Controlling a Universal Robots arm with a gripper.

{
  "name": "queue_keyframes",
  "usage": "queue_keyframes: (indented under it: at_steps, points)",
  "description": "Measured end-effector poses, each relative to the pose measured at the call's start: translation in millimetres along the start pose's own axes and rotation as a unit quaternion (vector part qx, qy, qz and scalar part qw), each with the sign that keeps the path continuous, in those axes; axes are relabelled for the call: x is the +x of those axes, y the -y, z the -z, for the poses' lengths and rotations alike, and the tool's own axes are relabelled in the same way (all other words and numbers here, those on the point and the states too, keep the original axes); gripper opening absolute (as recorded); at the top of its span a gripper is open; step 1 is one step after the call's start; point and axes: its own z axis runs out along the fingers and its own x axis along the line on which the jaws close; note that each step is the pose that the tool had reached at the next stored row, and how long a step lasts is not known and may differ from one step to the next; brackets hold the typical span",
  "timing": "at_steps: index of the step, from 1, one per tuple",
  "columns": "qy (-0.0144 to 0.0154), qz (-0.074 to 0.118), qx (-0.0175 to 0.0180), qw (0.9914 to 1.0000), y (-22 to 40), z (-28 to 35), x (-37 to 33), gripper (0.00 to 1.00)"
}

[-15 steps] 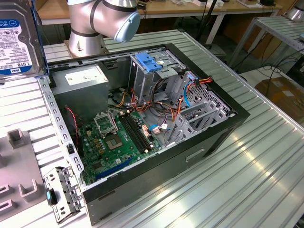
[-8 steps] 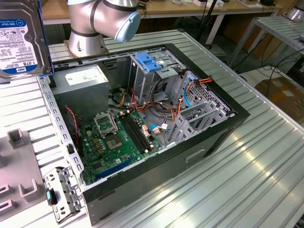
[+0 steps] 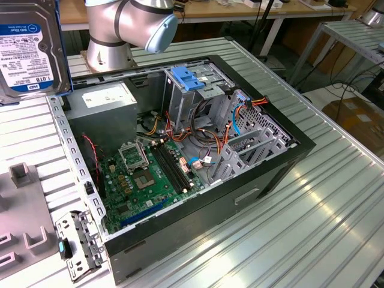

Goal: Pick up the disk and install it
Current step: 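Pick up the disk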

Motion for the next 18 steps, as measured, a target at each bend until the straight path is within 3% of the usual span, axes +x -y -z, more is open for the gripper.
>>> queue_keyframes:
  at_steps: [18]
  points:
    - [0.0,0.0,0.0,1.0,19.2,-0.2,-0.2,0.37]
